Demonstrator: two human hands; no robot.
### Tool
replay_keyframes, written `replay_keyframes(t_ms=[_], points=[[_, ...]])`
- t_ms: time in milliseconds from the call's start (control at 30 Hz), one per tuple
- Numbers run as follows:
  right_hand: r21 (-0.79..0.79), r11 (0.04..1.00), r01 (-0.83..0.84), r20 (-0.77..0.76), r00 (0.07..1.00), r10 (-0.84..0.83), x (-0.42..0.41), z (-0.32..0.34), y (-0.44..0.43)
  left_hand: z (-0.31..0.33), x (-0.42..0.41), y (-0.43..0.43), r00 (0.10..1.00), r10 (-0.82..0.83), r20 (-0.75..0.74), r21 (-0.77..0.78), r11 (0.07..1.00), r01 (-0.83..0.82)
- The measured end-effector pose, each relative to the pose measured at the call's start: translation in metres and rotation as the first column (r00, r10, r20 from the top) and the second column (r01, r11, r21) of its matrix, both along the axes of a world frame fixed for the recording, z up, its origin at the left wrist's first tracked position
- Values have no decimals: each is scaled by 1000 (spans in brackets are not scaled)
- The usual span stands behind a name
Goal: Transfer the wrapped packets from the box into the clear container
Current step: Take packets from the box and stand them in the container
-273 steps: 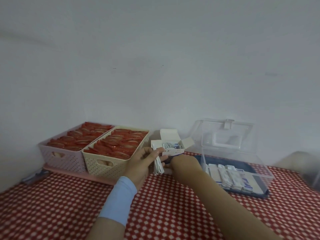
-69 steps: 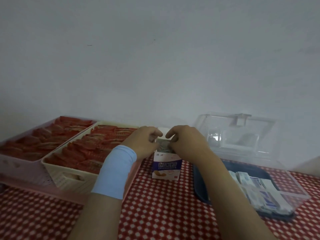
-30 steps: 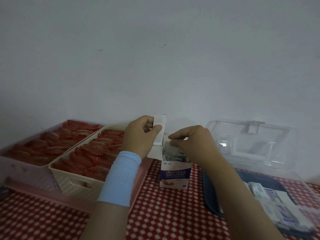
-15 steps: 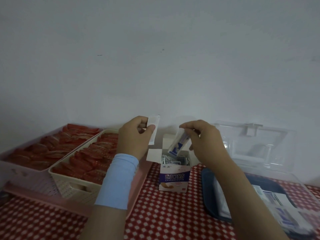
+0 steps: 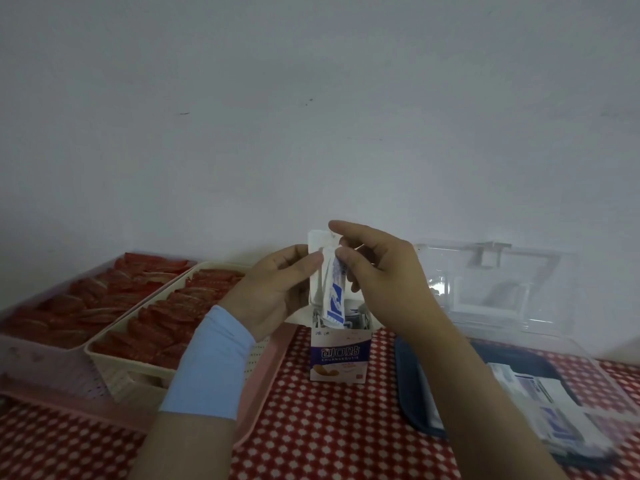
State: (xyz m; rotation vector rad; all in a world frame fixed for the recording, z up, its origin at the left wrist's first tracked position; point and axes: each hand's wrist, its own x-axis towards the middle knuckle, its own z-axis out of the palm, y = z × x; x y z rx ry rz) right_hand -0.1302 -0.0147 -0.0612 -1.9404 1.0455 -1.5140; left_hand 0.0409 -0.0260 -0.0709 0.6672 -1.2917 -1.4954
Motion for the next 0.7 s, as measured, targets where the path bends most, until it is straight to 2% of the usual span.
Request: replay_keyframes(t_ms=[200,300,500,700], points=[[-68,995,68,66,996,-64,9,-3,0,-2,-3,2,999,-36,-4,64,997,36],[-114,990,88,85,993,-79,13,-6,1,-4,-5,2,997,-75,25,41,996,74],[-159,978,135,19,991,-134,14,-8,2,-6,-7,0,994,-114,-4,20,993,114],[-229,952,205,-124,963,-237,12,-7,4,-5,-8,2,986,-161,-31,36,986,163]])
